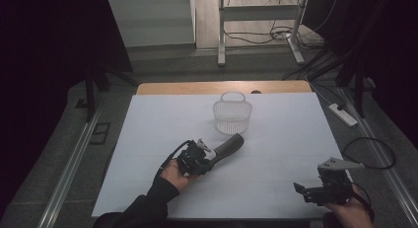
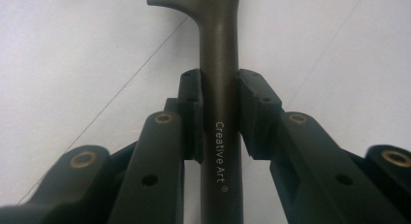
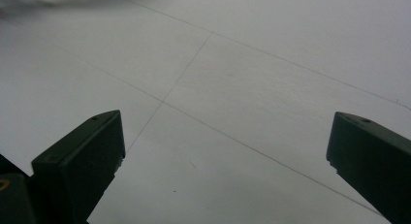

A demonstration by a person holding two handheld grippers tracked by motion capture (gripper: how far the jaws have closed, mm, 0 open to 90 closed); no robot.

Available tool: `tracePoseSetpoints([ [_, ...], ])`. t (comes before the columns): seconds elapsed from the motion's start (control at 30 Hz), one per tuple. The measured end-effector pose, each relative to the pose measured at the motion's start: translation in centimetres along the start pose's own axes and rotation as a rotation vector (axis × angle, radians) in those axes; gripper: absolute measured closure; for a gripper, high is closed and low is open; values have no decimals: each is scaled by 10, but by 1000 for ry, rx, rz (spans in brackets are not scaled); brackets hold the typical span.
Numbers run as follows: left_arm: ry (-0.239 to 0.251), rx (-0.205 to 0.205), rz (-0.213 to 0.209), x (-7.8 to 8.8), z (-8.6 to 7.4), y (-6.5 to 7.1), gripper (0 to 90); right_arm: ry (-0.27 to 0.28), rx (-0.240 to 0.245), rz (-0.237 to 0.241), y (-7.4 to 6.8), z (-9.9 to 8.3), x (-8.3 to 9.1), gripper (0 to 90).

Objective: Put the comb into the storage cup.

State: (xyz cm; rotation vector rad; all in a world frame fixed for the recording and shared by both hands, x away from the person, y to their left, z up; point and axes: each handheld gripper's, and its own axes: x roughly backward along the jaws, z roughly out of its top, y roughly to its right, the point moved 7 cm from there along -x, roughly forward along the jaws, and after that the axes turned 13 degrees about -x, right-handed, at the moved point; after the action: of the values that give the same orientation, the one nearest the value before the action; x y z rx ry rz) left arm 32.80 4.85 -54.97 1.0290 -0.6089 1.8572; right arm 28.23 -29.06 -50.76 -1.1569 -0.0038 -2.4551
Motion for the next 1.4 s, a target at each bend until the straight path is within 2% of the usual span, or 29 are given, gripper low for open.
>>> tracePoseSetpoints([
  [0.23, 62, -6, -4, 13, 2, 3, 721, 0, 1, 0, 0, 0, 0, 2],
  [0.4, 88, -6, -5, 21, 0, 2, 720, 4, 13, -3, -1, 0, 0, 0],
  [0.63, 162, 0, 24, 34, 0, 5, 721, 15, 21, 5, -2, 0, 2, 0],
  [0.87, 207, -9, 48, 45, -2, 8, 721, 25, 32, 13, -4, 1, 3, 0],
  [1.13, 252, 14, 84, 59, -8, 9, 721, 41, 39, 16, -5, 2, 4, 0],
  [1.4, 289, 19, 107, 69, -13, 11, 721, 65, 57, 34, -10, 6, 5, 0],
])
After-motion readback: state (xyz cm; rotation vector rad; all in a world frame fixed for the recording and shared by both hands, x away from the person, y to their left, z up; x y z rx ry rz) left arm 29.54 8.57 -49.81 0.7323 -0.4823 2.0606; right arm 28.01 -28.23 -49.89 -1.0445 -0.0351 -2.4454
